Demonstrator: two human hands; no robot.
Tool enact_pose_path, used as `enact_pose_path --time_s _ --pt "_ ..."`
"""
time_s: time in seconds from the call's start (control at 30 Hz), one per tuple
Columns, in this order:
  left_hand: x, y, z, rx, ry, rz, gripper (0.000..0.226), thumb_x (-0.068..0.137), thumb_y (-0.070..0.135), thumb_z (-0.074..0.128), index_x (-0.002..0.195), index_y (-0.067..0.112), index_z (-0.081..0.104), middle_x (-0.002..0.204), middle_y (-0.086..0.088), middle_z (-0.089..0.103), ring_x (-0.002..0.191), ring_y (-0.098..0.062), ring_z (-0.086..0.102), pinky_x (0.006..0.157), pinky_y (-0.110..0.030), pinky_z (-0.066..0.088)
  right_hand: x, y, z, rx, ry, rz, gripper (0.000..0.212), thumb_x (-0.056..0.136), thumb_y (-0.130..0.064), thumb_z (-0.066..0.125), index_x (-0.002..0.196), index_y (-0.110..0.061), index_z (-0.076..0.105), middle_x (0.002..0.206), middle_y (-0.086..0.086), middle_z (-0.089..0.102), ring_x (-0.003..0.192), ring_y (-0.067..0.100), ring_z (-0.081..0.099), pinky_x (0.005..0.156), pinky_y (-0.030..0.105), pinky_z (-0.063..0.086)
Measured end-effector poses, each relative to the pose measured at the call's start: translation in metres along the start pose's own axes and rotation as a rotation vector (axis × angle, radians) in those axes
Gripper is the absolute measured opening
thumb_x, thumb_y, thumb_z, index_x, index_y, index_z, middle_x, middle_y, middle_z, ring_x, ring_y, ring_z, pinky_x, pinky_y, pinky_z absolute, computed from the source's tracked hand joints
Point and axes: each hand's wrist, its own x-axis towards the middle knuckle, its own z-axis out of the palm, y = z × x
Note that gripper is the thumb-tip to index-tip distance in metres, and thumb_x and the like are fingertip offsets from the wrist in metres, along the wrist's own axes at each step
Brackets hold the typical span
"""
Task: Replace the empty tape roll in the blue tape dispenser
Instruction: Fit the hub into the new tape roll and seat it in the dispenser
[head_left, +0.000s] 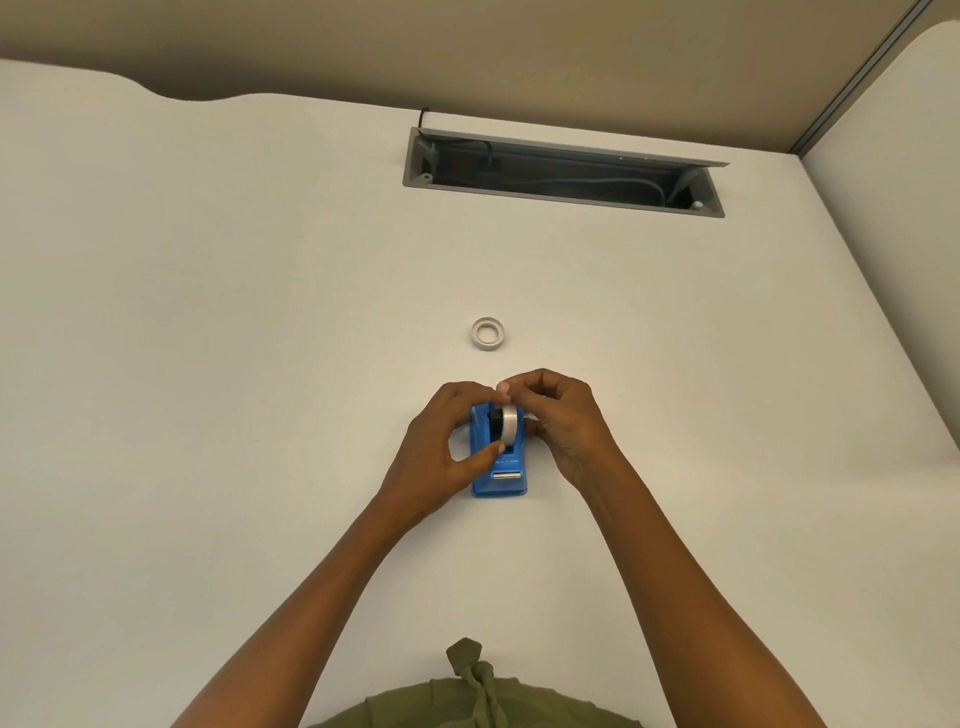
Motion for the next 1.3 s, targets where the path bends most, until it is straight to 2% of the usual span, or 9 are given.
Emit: enact_pose_path --time_s 0.13,0.2,0.3,0.37,0.6,0.73,0.87,1.13,1.3 --pt "0.001 0.002 -0.001 0.034 0.001 0.014 0.043 0.08 0.032 0.065 0.112 0.051 0.045 0.113 0.029 0.047 0.107 0.006 0.049 0.086 -0.005 0.041 -0.008 0.011 -0.009 0.091 -0.046 -0.059 0.008 0.086 -0.024 0.064 0.088 -0.017 0.067 0.095 0.005 0.068 0.091 0.018 0.063 0.079 0.036 0.054" --pt "0.001 0.003 -0.001 0.024 0.007 0.014 0.041 0.08 0.03 0.065 0.112 0.048 0.047 0.113 0.026 0.048 0.107 0.006 0.049 0.087 -0.006 0.041 -0.013 0.017 -0.015 0.097 -0.096 -0.112 0.01 0.089 -0.019 0.059 0.089 -0.019 0.069 0.101 0.0 0.07 0.093 0.015 0.065 0.077 0.032 0.055" --pt "0.001 0.004 -0.001 0.023 0.01 0.007 0.037 0.08 0.029 0.064 0.113 0.038 0.051 0.112 0.022 0.049 0.106 0.007 0.05 0.087 -0.006 0.042 -0.018 0.023 -0.022 -0.013 -0.143 -0.22 0.025 0.088 -0.005 0.053 0.093 -0.019 0.072 0.115 0.005 0.065 0.108 0.021 0.061 0.081 0.036 0.053" --pt "0.001 0.005 -0.001 0.035 0.017 -0.013 0.036 0.079 0.033 0.063 0.114 0.033 0.054 0.112 0.017 0.051 0.104 0.008 0.049 0.086 -0.006 0.042 -0.019 0.023 -0.022 -0.114 -0.14 -0.27 0.029 0.083 -0.005 0.052 0.097 -0.02 0.072 0.118 0.005 0.063 0.113 0.018 0.058 0.085 0.035 0.053" --pt "0.001 0.007 -0.001 0.034 0.027 -0.029 0.042 0.079 0.034 0.062 0.118 0.019 0.058 0.114 0.007 0.053 0.105 -0.003 0.053 0.089 -0.012 0.045 -0.019 0.018 -0.02 -0.205 -0.129 -0.263 0.023 0.082 -0.01 0.068 0.103 -0.02 0.069 0.117 0.002 0.062 0.106 0.011 0.059 0.084 0.027 0.054" --pt "0.0 0.004 -0.001 0.034 0.018 -0.023 0.04 0.08 0.023 0.066 0.118 0.02 0.057 0.114 0.008 0.052 0.105 -0.001 0.052 0.088 -0.008 0.042 -0.017 0.014 -0.017 -0.218 -0.112 -0.251 0.025 0.076 -0.017 0.075 0.099 -0.019 0.069 0.111 -0.001 0.064 0.102 0.007 0.06 0.077 0.022 0.055" --pt "0.001 0.003 -0.001 0.037 0.022 -0.026 0.04 0.079 0.028 0.064 0.118 0.022 0.057 0.111 0.015 0.05 0.105 0.01 0.049 0.087 -0.004 0.04 -0.015 0.011 -0.014 -0.247 -0.082 -0.249 0.023 0.074 -0.017 0.077 0.095 -0.019 0.067 0.105 -0.002 0.065 0.097 0.006 0.06 0.071 0.014 0.052" --pt "0.002 0.0 0.0 0.051 0.018 -0.019 0.039 0.078 0.033 0.064 0.116 0.029 0.056 0.11 0.021 0.049 0.104 0.011 0.048 0.086 -0.003 0.04 -0.014 0.006 -0.013 -0.238 -0.065 -0.26 0.018 0.074 -0.018 0.077 0.08 -0.031 0.066 0.096 -0.002 0.068 0.096 0.019 0.063 0.085 0.029 0.051" --pt "0.002 0.001 -0.001 0.044 0.021 -0.021 0.038 0.078 0.033 0.065 0.112 0.04 0.051 0.11 0.03 0.045 0.103 0.014 0.048 0.084 -0.001 0.039 -0.011 0.003 -0.011 -0.309 -0.015 -0.276 0.009 0.075 -0.021 0.076 0.081 -0.018 0.07 0.096 0.002 0.069 0.093 0.02 0.063 0.08 0.035 0.053"
